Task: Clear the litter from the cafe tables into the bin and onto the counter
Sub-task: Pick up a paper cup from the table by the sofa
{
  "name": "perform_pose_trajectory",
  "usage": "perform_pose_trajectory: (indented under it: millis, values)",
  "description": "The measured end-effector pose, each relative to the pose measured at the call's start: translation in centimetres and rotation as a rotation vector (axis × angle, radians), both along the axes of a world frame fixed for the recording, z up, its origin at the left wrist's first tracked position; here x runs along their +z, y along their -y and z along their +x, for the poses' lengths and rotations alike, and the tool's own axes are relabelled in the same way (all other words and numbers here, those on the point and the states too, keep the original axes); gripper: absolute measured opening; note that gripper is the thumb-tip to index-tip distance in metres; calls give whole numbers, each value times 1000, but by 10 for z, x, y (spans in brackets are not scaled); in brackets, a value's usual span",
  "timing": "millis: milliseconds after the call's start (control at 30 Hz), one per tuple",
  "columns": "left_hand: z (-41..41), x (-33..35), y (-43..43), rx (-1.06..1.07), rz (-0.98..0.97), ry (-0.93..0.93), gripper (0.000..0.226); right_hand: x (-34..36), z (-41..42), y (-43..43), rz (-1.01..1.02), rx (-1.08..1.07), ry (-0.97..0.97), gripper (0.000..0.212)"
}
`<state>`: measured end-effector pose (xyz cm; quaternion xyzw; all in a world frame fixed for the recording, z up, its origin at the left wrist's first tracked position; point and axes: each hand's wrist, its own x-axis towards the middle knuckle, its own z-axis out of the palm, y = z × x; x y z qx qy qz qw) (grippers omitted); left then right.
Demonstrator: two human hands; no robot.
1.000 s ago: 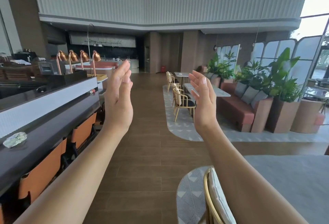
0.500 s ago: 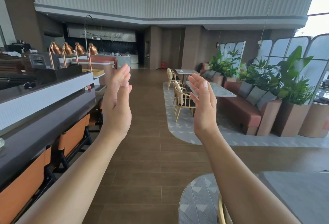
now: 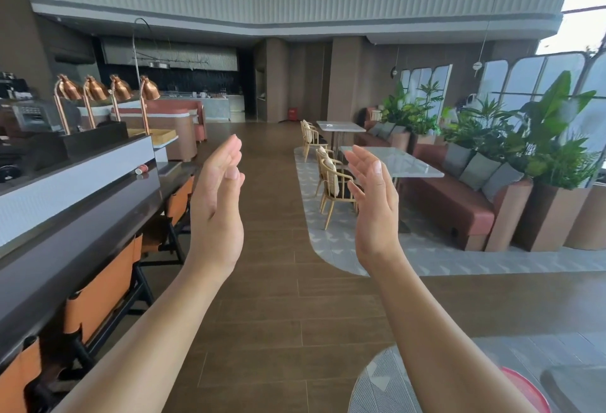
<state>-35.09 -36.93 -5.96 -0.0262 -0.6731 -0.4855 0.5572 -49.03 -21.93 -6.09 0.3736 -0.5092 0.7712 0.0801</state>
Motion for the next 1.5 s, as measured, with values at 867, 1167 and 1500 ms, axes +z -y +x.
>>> perform_pose_trajectory:
  millis: [867,1167,1500]
  values:
    - [-474,-25,272,36,22,75,48,-23,-474,280,41,78,15,44]
    - [-619,-57,427,19,68,68,46,-58,-619,428,74,86,75,39]
    - [-770,-57,596,-3,101,99,45,-57,-770,585,85,56,62,37]
